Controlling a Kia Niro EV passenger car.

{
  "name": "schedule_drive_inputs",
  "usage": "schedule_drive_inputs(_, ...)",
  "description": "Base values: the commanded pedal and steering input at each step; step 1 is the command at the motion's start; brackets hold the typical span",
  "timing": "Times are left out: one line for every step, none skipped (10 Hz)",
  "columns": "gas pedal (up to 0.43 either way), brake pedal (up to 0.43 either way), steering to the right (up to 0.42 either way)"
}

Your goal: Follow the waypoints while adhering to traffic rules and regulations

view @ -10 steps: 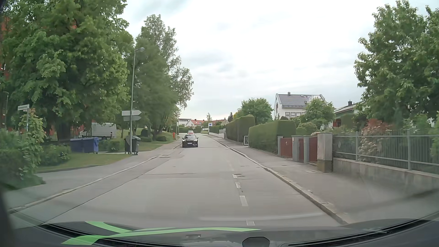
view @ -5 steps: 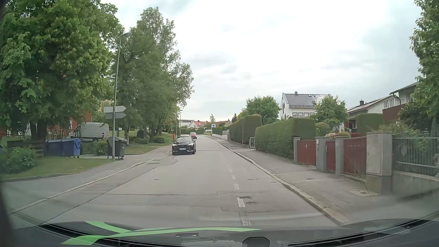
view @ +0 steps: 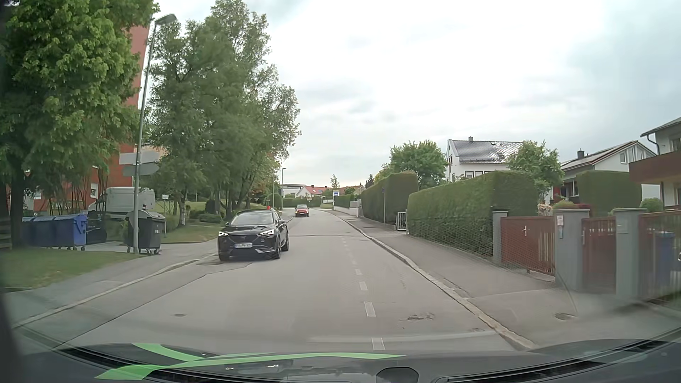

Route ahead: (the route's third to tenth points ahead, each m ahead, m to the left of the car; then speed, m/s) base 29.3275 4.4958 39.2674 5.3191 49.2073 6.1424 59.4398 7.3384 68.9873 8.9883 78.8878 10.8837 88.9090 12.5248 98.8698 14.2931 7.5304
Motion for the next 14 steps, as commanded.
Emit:
schedule_drive_inputs(0.079,0.0,-0.019)
schedule_drive_inputs(0.079,0.0,-0.019)
schedule_drive_inputs(0.079,0.0,-0.019)
schedule_drive_inputs(0.079,0.0,-0.019)
schedule_drive_inputs(0.079,0.0,-0.019)
schedule_drive_inputs(0.079,0.0,-0.019)
schedule_drive_inputs(0.079,0.0,-0.019)
schedule_drive_inputs(0.079,0.0,-0.019)
schedule_drive_inputs(0.079,0.0,-0.019)
schedule_drive_inputs(0.079,0.0,-0.019)
schedule_drive_inputs(0.079,0.0,-0.019)
schedule_drive_inputs(0.079,0.0,-0.019)
schedule_drive_inputs(0.079,0.0,-0.019)
schedule_drive_inputs(0.079,0.0,-0.019)
